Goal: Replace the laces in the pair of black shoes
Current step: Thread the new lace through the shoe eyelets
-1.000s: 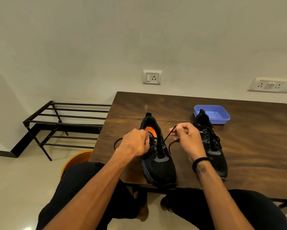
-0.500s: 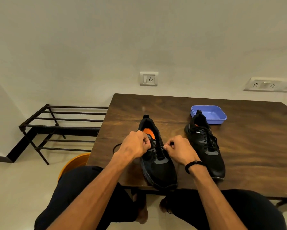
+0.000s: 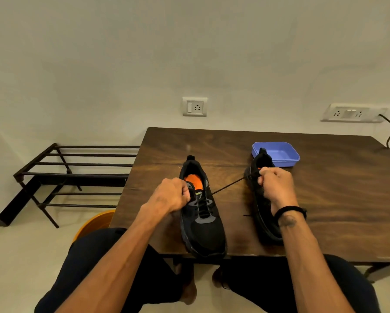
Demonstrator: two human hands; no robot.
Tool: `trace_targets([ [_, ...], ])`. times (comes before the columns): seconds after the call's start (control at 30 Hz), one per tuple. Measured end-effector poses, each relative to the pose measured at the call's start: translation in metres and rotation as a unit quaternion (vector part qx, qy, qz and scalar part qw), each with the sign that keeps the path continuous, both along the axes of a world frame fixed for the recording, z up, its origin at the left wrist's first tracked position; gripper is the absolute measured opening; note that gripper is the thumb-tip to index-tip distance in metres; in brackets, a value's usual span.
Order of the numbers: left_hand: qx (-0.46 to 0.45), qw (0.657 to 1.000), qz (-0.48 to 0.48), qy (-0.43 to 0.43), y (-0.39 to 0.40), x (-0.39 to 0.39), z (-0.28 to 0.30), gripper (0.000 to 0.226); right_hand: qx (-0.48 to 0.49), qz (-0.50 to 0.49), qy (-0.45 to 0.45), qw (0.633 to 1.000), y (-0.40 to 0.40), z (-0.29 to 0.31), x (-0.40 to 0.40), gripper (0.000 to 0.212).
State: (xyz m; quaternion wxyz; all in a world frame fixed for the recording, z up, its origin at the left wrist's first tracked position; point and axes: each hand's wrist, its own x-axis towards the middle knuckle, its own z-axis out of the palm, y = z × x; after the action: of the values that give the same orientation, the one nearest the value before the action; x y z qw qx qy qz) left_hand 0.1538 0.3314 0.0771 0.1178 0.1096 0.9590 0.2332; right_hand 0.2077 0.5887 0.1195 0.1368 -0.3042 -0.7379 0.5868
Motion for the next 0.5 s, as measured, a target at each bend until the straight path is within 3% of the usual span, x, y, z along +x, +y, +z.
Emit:
trace_targets([
  [0.13,-0.019,1.0,0.011,-0.009,-0.003,-0.002,0.001,0.01,-0.068,0.003,-0.025,0.997,0.007,0.003,0.004,0.021],
  [0.17,-0.021,1.0,0.011,-0.008,-0.003,-0.002,0.002,0.01,-0.038,0.009,-0.025,0.999,0.008,0.004,0.006,0.021],
  [0.27,-0.001,1.0,0.015,-0.015,-0.004,0.001,0.003,0.01,0.173,0.049,-0.056,0.982,0.018,0.003,0.01,0.008],
  [0.33,0.034,0.999,0.034,-0.016,-0.002,0.006,0.009,0.008,0.217,0.085,-0.093,0.968,0.019,0.004,0.013,0.021],
  [0.37,0.057,0.998,0.041,0.004,0.0,0.01,0.014,0.008,0.17,0.101,-0.086,0.976,0.015,0.006,0.013,0.02],
  [0.43,0.123,0.99,0.043,0.053,0.01,0.021,0.025,0.012,-0.077,0.114,-0.031,0.99,-0.001,0.011,0.012,0.014],
  [0.5,0.22,0.975,0.016,-0.001,0.028,0.038,0.038,0.027,-0.338,0.115,0.035,0.933,-0.023,0.016,0.011,0.029],
])
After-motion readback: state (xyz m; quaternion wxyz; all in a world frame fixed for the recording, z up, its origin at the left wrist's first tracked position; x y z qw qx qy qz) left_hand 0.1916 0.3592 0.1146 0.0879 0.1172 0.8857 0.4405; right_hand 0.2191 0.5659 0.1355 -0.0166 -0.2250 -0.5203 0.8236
